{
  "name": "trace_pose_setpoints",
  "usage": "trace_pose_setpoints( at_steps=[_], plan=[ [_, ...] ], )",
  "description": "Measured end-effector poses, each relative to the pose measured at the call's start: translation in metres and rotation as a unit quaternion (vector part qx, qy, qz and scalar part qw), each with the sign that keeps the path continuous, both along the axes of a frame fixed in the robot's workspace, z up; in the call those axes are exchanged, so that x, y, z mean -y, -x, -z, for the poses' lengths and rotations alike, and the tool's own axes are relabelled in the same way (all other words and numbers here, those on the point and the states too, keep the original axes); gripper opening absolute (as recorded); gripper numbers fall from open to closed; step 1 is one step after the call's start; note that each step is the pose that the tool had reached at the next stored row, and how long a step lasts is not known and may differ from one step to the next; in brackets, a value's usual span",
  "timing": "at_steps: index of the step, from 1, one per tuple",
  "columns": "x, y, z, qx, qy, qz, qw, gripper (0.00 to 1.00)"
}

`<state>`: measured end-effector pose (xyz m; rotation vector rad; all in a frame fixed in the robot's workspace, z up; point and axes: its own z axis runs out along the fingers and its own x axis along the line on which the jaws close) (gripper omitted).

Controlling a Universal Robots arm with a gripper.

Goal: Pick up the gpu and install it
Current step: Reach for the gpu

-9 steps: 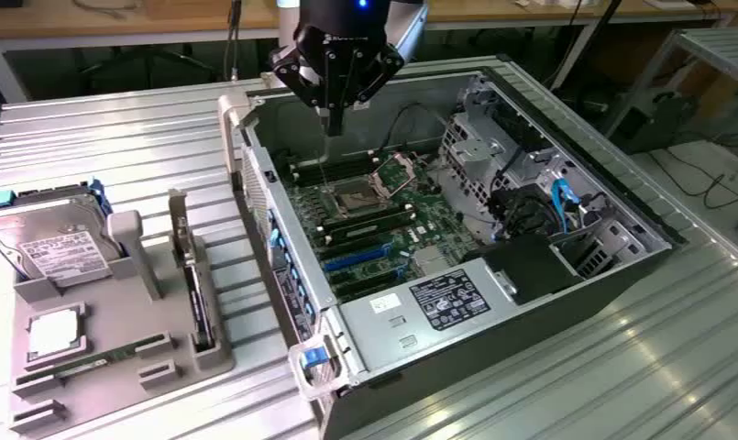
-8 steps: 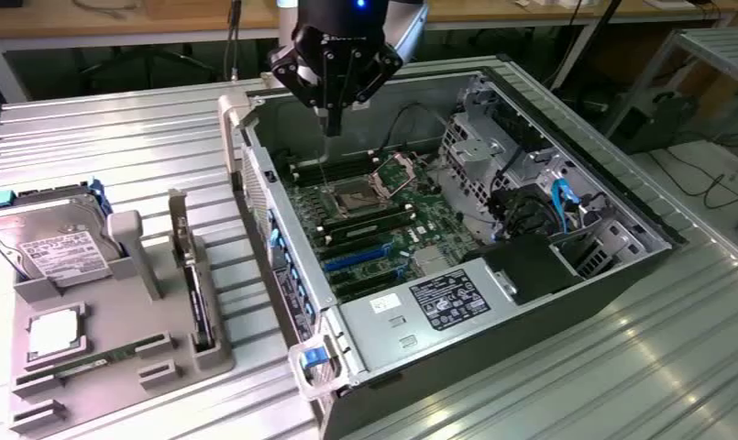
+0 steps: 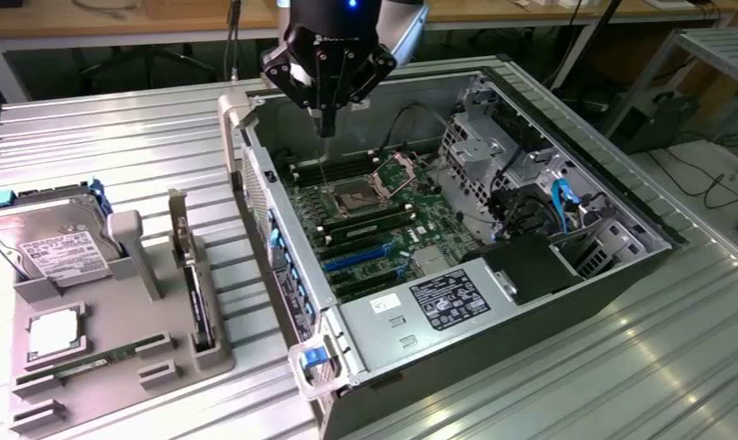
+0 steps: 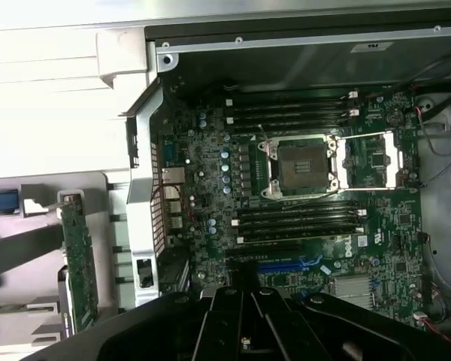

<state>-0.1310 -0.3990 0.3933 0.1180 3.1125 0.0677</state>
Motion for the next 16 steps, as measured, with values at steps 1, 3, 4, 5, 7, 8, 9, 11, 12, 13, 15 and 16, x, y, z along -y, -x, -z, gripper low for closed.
trace_pose_setpoints(
  at_steps=[1, 3, 4, 5, 7, 8, 9, 11, 12, 13, 15, 16],
  plan=[
    [0.0, 0.001, 0.0, 0.0, 0.0, 0.0, 1.0, 0.11],
    [0.0, 0.002, 0.0, 0.0, 0.0, 0.0, 1.0, 0.11],
    [0.0, 0.003, 0.0, 0.0, 0.0, 0.0, 1.0, 0.11],
    [0.0, 0.003, 0.0, 0.0, 0.0, 0.0, 1.0, 0.11],
    [0.0, 0.005, 0.0, 0.0, 0.0, 0.0, 1.0, 0.11],
    [0.0, 0.005, 0.0, 0.0, 0.0, 0.0, 1.0, 0.11],
    [0.0, 0.006, 0.0, 0.0, 0.0, 0.0, 1.0, 0.11],
    [0.0, 0.007, 0.0, 0.0, 0.0, 0.0, 1.0, 0.11],
    [0.0, 0.008, 0.0, 0.0, 0.0, 0.0, 1.0, 0.11],
    [0.0, 0.009, 0.0, 0.0, 0.0, 0.0, 1.0, 0.11],
    [0.0001, 0.01, 0.0, 0.0, 0.0, 0.0, 1.0, 0.11],
    [0.0001, 0.011, 0.0, 0.0, 0.0, 0.0, 1.0, 0.11]
  ],
)
